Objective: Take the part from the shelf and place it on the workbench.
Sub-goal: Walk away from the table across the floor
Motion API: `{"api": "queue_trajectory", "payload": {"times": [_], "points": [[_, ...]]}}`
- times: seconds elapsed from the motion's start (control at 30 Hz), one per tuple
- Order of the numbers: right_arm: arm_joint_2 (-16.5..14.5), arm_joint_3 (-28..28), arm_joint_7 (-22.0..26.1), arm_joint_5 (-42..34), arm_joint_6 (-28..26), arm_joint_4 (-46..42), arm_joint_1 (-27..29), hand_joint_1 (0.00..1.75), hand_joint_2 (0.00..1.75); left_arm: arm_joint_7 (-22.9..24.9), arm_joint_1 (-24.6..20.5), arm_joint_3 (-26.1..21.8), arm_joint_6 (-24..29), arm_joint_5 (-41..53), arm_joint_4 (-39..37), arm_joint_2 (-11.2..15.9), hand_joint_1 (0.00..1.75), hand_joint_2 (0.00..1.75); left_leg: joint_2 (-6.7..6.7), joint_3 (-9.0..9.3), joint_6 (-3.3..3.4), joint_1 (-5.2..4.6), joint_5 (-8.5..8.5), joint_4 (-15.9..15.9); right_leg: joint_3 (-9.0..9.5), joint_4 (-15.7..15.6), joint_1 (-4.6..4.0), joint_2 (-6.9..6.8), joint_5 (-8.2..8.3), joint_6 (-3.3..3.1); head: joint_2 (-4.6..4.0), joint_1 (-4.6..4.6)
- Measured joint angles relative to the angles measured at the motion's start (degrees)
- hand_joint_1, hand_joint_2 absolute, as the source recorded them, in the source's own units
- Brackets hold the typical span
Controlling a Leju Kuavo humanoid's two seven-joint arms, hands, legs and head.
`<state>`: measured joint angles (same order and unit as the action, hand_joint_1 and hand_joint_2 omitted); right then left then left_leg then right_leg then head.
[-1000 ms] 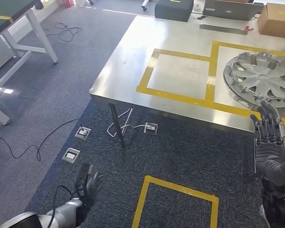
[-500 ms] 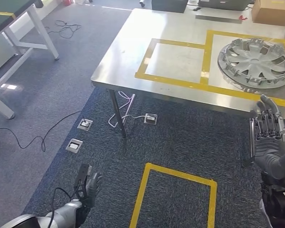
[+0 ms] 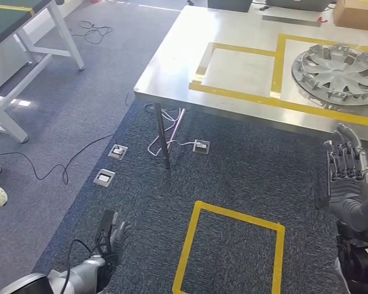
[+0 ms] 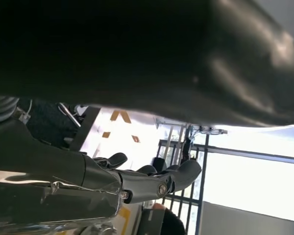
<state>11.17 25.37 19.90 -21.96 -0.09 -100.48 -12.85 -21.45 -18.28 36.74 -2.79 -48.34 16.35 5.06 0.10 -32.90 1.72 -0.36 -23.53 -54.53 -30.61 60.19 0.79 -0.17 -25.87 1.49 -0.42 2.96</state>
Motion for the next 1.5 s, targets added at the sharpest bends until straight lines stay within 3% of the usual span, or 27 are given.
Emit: {"api": "queue_trajectory", "payload": {"times": [0.07, 0.13, 0.2, 0.3, 0.33, 0.37, 0.4, 0.5, 0.57, 0.63, 0.67, 0.73, 0.8, 0.83, 0.87, 0.9, 0.93, 1.0, 1.03, 1.07, 1.17, 1.23, 1.3, 1.37, 1.4, 1.43, 1.5], "points": [[0.0, 0.1, 0.3, -0.8, 0.4, 0.2, -0.2, 0.0, 0.0, -0.5, 0.1, 0.0, 0.1, -0.5, 0.0, 0.2, 0.0, 0.0, 0.05, -0.53, -0.66, 0.06, 0.58, -0.1, 2.57, -4.3, -0.35, 0.12, -0.92, -0.27, 0.0, 0.0], [0.0, 0.3, 0.5, -1.5, 1.0, 0.6, -0.6, 0.0, 0.0, -1.0, 0.4, 0.0, 0.2, -0.9, 0.0, 0.5, 0.0, 0.0, 0.09, -0.84, -1.38, 0.19, 0.95, -0.3, 2.87, -5.6, -0.38, 0.13, -0.85, -0.57, 0.0, -0.04], [0.0, 0.5, 0.8, -2.0, 1.4, 1.2, -1.2, 0.0, 0.0, -1.3, 0.6, -0.1, 0.3, -1.1, 0.0, 0.8, 0.0, 0.0, 0.04, -1.9, -2.07, 0.26, -0.65, -2.3, 2.87, -6.6, -0.1, 0.2, -0.46, -1.12, 0.0, 0.16], [0.0, 0.8, 1.2, -2.6, 2.0, 2.1, -1.8, 0.0, 0.0, -1.9, 1.0, -0.1, 0.8, -1.1, 0.0, 1.3, 0.0, 0.0, -0.04, -6.43, -2.97, 0.58, -6.34, -13.0, 2.22, -6.8, -0.07, 0.39, 0.17, -1.84, 0.0, 0.57], [0.0, 0.9, 1.3, -2.7, 2.1, 2.5, -1.9, 0.0, 0.0, -2.0, 1.2, -0.1, 1.1, -1.0, 0.0, 1.4, 0.0, 0.0, -0.04, -7.6, -3.14, 0.7, -7.26, -16.0, 1.98, -6.7, -0.11, 0.55, 0.31, -1.9, 0.0, 0.62], [0.0, 1.0, 1.4, -2.8, 2.1, 2.9, -1.9, 0.0, 0.0, -2.0, 1.5, -0.1, 1.5, -0.9, 0.0, 1.4, 0.0, 0.0, -0.04, -7.86, -3.24, 0.82, -7.03, -17.1, 1.8, -6.7, -0.12, 0.82, 0.42, -1.91, 0.0, 0.68], [0.0, 1.1, 1.5, -2.8, 2.2, 3.1, -1.9, 0.0, 0.0, -2.1, 1.7, -0.1, 1.8, -0.7, 0.0, 1.5, 0.0, 0.0, -0.08, -7.0, -3.24, 0.93, -5.72, -15.8, 1.66, -6.5, -0.12, 1.16, 0.49, -1.88, 0.0, 0.72], [0.0, 1.3, 1.7, -2.9, 2.2, 3.7, -2.0, 0.0, 0.0, -2.4, 1.8, -0.1, 2.5, -0.2, 0.0, 1.9, 0.0, 0.0, -1.91, -1.0, -2.78, 1.23, -0.92, -4.9, 1.15, -6.1, -0.1, 2.33, 0.62, -1.54, 0.0, 0.77], [0.0, 1.3, 1.8, -2.9, 2.3, 3.9, -2.2, 0.0, 0.0, -2.6, 2.0, -0.1, 2.7, -0.1, 0.0, 2.1, 0.0, 0.0, -3.16, 0.83, -2.42, 1.25, -0.53, -1.2, 0.54, -5.9, -0.04, 3.24, 0.94, -0.89, 0.0, 0.77], [0.0, 1.4, 1.8, -2.9, 2.3, 4.1, -2.2, 0.0, 0.0, -2.7, 2.1, -0.1, 2.8, 0.0, 0.0, 2.2, 0.0, 0.0, -2.47, 0.92, -2.02, 1.27, -0.49, -0.5, 0.05, -5.8, 0.08, 4.11, 1.24, -0.12, 0.0, 0.83], [0.0, 1.4, 1.8, -2.9, 2.3, 4.2, -2.2, 0.0, 0.0, -2.7, 2.0, -0.1, 2.8, 0.0, 0.0, 2.2, 0.0, 0.0, -1.85, 0.97, -1.71, 1.32, -0.38, -0.1, -0.38, -5.4, 0.09, 3.82, 0.83, 0.16, 0.0, 0.78], [0.0, 1.5, 1.8, -2.9, 2.3, 4.5, -2.4, 0.0, 0.0, -2.7, 2.0, -0.1, 2.8, 0.0, 0.0, 2.2, 0.0, 0.0, -0.65, 1.0, -0.96, 1.46, -0.03, 0.4, -2.27, -1.4, 0.09, 2.24, -1.88, 0.64, 0.0, 0.33], [0.0, 1.5, 1.8, -2.9, 2.3, 4.6, -2.4, 0.0, 0.0, -2.8, 2.1, -0.1, 2.9, 0.1, 0.0, 2.2, 0.0, 0.0, 0.49, 0.81, -0.51, 1.26, 0.13, 0.4, -5.42, 6.4, 0.22, 0.98, -5.78, 1.03, 0.0, -0.06], [0.0, 1.5, 1.7, -2.9, 2.2, 4.7, -2.3, 0.0, 0.0, -2.8, 2.2, -0.1, 2.9, 0.0, 0.0, 2.2, 0.0, 0.0, 1.07, 0.69, -0.45, 1.2, 0.2, 0.4, -6.66, 9.7, 0.28, 0.83, -6.97, 1.21, 0.0, -0.11], [0.0, 1.5, 1.6, -2.9, 2.1, 4.7, -2.2, 0.0, 0.0, -2.8, 2.3, -0.1, 2.9, 0.0, 0.0, 2.2, 0.0, 0.0, 1.65, 0.61, -0.44, 1.19, 0.25, 0.4, -7.05, 11.2, 0.34, 0.72, -7.1, 1.36, 0.0, -0.13], [0.0, 1.5, 1.4, -2.8, 2.0, 4.8, -2.2, 0.0, 0.0, -2.8, 2.4, -0.1, 2.9, 0.0, 0.0, 2.2, 0.0, 0.0, 2.22, 0.56, -0.48, 1.22, 0.3, 0.3, -6.34, 10.4, 0.37, 0.55, -6.17, 1.46, 0.0, -0.15], [0.0, 1.5, 1.3, -2.8, 1.8, 4.8, -2.1, 0.0, 0.0, -2.8, 2.4, -0.1, 2.9, 0.0, 0.0, 2.1, 0.0, 0.0, 2.79, 0.56, -0.55, 1.27, 0.33, 0.3, -4.57, 7.4, 0.4, 0.17, -4.38, 1.51, 0.0, -0.16], [0.0, 1.5, 1.1, -2.8, 1.6, 4.8, -2.2, 0.0, 0.0, -2.8, 2.4, -0.1, 2.9, -0.1, 0.0, 2.1, 0.0, 0.0, 3.8, 0.52, -0.91, 1.13, 0.33, 0.0, -0.38, -0.8, 0.13, -2.1, -1.19, 1.41, 0.0, -0.33], [0.0, 1.5, 1.1, -2.8, 1.5, 4.7, -2.2, 0.0, 0.0, -2.8, 2.4, -0.1, 2.9, -0.1, 0.0, 2.2, 0.0, 0.0, 4.26, 0.4, -1.19, 0.96, 0.36, -0.2, 0.98, -3.6, -0.02, -3.1, -0.5, 1.11, 0.0, -0.41], [0.0, 1.5, 1.0, -2.7, 1.5, 4.7, -2.2, 0.0, 0.0, -2.9, 2.4, -0.1, 2.8, -0.1, 0.0, 2.2, 0.0, 0.0, 4.75, 0.23, -1.51, 0.78, 0.44, -0.4, 1.47, -5.0, -0.2, -3.68, -0.38, 0.72, 0.0, -0.38], [0.0, 1.5, 0.8, -2.7, 1.3, 4.7, -1.9, 0.0, 0.0, -3.0, 2.4, -0.1, 2.7, -0.2, 0.0, 2.3, 0.0, 0.0, 6.03, -0.18, -2.51, 0.75, 0.53, -0.7, 0.98, -5.4, -0.37, -2.05, 0.2, -0.78, 0.0, -0.1], [0.0, 1.5, 0.8, -2.7, 1.2, 4.5, -1.9, 0.0, 0.0, -3.0, 2.4, -0.1, 2.4, -0.4, 0.0, 2.3, 0.0, 0.0, 3.97, -1.5, -3.04, 1.02, -1.89, -3.9, 0.58, -5.7, -0.24, -0.86, 0.95, -1.67, 0.0, 0.09], [0.0, 1.5, 0.7, -2.6, 1.1, 4.3, -1.8, 0.0, 0.0, -3.0, 2.5, -0.1, 2.2, -0.8, 0.0, 2.2, 0.0, 0.0, 1.2, -4.8, -3.29, 1.15, -6.17, -11.4, -0.05, -5.7, -0.25, 0.31, 1.54, -2.19, 0.0, 0.46], [0.0, 1.5, 0.6, -2.6, 1.1, 4.3, -1.5, 0.0, 0.0, -3.0, 2.8, -0.1, 2.0, -1.1, 0.0, 2.3, 0.0, 0.0, 0.37, -7.29, -3.21, 1.09, -8.25, -17.2, -0.69, -5.7, -0.41, 1.75, 2.05, -2.35, 0.0, 0.66], [0.0, 1.5, 0.5, -2.6, 1.1, 4.3, -1.4, 0.0, 0.0, -3.0, 2.9, -0.1, 1.9, -1.3, 0.0, 2.3, 0.0, 0.0, 0.24, -7.03, -3.01, 1.04, -7.65, -17.1, -0.93, -5.7, -0.48, 2.53, 2.29, -2.34, 0.0, 0.69], [0.0, 1.5, 0.5, -2.6, 1.1, 4.3, -1.3, 0.0, 0.0, -3.0, 3.0, -0.1, 1.7, -1.4, 0.0, 2.3, 0.0, 0.0, 0.02, -5.64, -2.7, 0.98, -6.14, -14.7, -1.11, -5.7, -0.54, 3.3, 2.51, -2.29, 0.0, 0.73], [0.0, 1.5, 0.5, -2.5, 1.1, 4.2, -1.3, 0.0, 0.0, -3.0, 3.0, -0.1, 1.6, -1.6, 0.0, 2.4, 0.0, 0.0, -1.92, -1.14, -1.76, 0.86, -2.72, -6.4, -1.41, -5.7, -0.66, 4.69, 2.87, -2.06, 0.0, 0.81]]}}
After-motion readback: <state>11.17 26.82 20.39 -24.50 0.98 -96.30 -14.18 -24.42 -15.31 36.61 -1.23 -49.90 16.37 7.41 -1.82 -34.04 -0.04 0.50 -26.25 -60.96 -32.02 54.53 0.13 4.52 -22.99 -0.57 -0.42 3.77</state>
